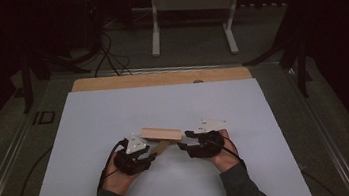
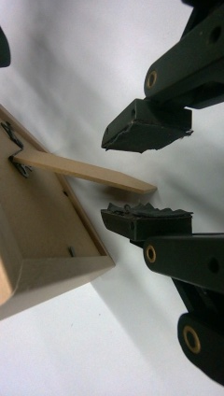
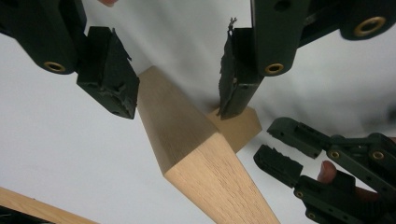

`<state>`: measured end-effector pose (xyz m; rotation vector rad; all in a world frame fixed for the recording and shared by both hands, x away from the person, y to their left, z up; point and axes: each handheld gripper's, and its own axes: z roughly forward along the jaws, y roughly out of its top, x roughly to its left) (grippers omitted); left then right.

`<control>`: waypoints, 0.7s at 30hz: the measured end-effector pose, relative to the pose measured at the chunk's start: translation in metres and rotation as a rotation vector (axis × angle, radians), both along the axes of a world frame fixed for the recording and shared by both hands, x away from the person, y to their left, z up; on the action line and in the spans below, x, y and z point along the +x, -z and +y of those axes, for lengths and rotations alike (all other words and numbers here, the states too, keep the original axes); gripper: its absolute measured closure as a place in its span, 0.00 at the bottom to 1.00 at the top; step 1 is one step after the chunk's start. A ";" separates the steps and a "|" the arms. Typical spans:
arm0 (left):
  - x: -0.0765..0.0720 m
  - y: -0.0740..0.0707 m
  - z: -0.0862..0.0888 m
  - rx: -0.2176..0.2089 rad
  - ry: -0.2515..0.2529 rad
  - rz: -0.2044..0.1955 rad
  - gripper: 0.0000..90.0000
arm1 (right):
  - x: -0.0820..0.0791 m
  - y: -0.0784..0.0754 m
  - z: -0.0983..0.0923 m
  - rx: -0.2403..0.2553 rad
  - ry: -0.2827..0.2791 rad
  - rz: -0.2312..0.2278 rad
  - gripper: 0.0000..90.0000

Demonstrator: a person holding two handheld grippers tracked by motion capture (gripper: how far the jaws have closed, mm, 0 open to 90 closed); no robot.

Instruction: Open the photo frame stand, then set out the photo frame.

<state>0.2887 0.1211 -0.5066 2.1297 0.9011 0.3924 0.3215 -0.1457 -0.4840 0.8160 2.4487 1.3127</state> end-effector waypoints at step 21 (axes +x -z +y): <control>-0.002 -0.009 0.006 -0.011 -0.013 -0.033 0.67 | 0.001 0.002 -0.003 -0.003 -0.007 0.015 0.51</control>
